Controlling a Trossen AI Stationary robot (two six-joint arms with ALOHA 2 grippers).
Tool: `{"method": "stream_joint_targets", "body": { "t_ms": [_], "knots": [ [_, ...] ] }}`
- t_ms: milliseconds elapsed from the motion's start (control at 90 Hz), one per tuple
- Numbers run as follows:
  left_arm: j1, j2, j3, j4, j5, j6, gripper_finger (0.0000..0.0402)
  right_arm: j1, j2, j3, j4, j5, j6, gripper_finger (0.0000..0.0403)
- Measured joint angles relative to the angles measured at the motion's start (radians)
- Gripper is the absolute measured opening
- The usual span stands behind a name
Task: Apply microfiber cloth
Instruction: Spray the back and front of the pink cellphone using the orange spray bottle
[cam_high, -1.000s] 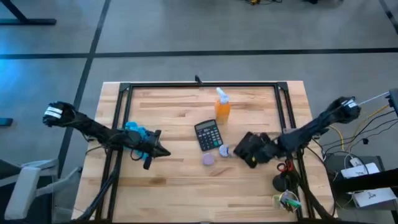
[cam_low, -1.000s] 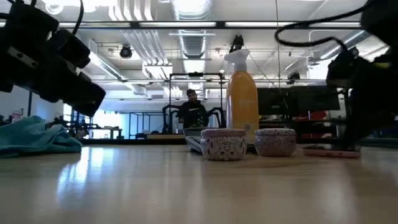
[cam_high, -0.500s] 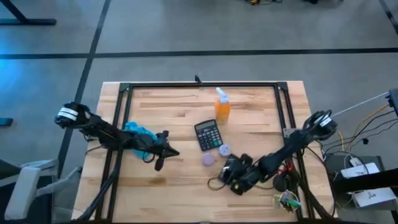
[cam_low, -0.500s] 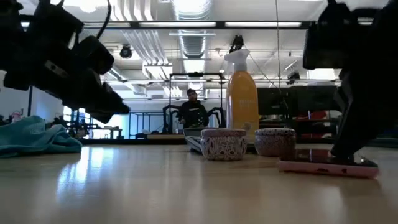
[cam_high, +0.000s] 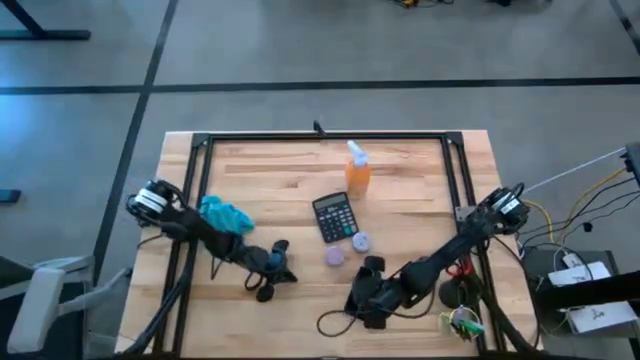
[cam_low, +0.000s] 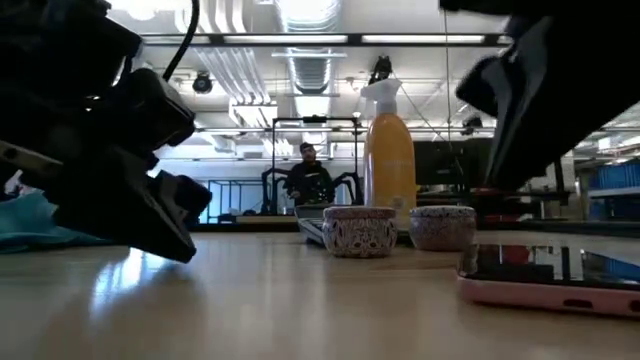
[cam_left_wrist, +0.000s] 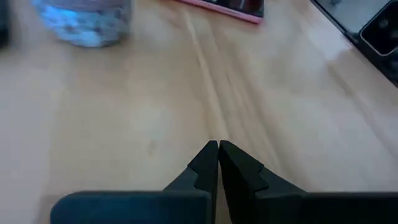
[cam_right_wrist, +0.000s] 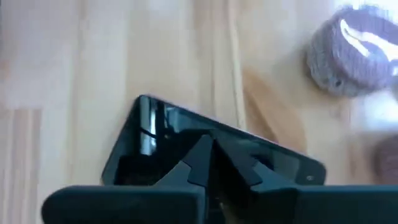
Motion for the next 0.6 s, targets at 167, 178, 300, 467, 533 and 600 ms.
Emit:
{"method": "stream_joint_targets", "body": {
  "t_ms": [167,178,300,467,533,600],
  "knots": [
    [0.002,0.059,0.095,0.001,-0.001,0.0,0.0004,-0.003,0.001,0.016,-0.143,-0.08,0.015,0.008],
    [0.002,0.061,0.102,0.001,-0.001,0.001,0.0005,-0.003,0.001,0.016,-0.148,-0.083,0.016,0.0085],
    [0.002,0.074,0.167,-0.014,-0.001,0.031,0.0006,-0.002,0.001,0.012,-0.201,-0.087,0.038,0.0136],
    [-0.005,0.08,0.248,-0.133,0.037,0.022,0.0002,0.013,0.001,0.015,-0.213,-0.093,0.034,0.0189],
    [-0.009,0.082,0.279,-0.189,0.037,0.03,0.0002,0.028,0.006,0.013,-0.208,-0.073,-0.011,0.0205],
    [-0.011,0.092,0.31,-0.231,0.035,0.039,0.0005,0.041,0.019,0.011,-0.216,-0.019,-0.053,0.0218]
  ]
}}
